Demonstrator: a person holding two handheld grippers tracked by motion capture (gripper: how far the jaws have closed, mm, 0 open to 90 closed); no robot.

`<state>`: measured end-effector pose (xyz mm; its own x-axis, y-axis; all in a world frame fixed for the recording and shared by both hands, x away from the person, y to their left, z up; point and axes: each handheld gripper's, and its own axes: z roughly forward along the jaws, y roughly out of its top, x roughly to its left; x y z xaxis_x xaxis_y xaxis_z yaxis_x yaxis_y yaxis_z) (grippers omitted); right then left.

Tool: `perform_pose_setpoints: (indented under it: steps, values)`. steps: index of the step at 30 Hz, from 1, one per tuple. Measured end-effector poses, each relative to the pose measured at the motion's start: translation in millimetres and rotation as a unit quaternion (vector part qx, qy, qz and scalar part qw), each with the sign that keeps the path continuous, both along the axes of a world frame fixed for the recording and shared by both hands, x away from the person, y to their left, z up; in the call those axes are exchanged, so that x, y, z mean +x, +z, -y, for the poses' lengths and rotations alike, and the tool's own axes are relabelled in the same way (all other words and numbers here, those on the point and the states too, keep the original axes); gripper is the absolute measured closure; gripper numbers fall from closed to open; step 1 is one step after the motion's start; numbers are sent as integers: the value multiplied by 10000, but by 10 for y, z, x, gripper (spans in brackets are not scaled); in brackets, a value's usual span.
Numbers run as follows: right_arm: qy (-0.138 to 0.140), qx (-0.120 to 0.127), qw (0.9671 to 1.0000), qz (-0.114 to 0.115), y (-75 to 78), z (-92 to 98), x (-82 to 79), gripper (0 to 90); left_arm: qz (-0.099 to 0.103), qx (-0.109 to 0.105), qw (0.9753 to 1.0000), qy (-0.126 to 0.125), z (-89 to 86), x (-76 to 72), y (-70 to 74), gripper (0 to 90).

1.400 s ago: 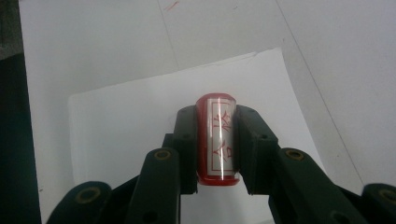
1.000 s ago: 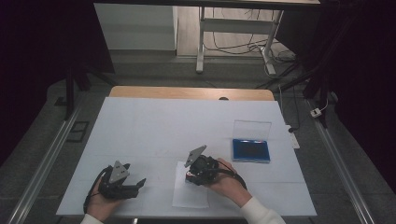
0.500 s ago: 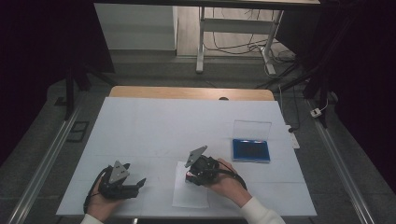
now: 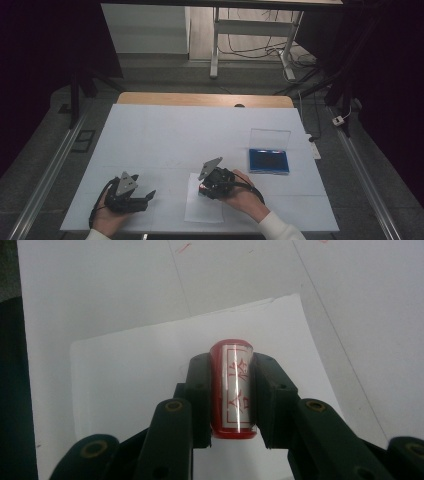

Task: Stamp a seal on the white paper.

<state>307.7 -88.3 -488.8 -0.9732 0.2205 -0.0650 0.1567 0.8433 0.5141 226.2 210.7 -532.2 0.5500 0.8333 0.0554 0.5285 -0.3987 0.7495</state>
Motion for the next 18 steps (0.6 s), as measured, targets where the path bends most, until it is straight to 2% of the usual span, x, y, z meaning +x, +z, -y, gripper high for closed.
perform_pose_setpoints:
  steps: [2, 8, 13, 18]
  values:
    - [10, 155, 9999, -13, 21, 18, 9, 702, 6, -12, 10000, 10, -9, 1, -1, 192]
    - [10, 131, 9999, 41, 47, 10, -17, 701, 7, -24, 10000, 26, -24, 3, -1, 192]
    - [-29, 376, 9992, 125, 178, 46, -57, 700, 11, -18, 10000, 18, -24, -1, 1, 192]
    - [-3, 502, 9986, 182, 269, 78, -82, 700, 3, -11, 10000, 10, -20, 1, 0, 192]
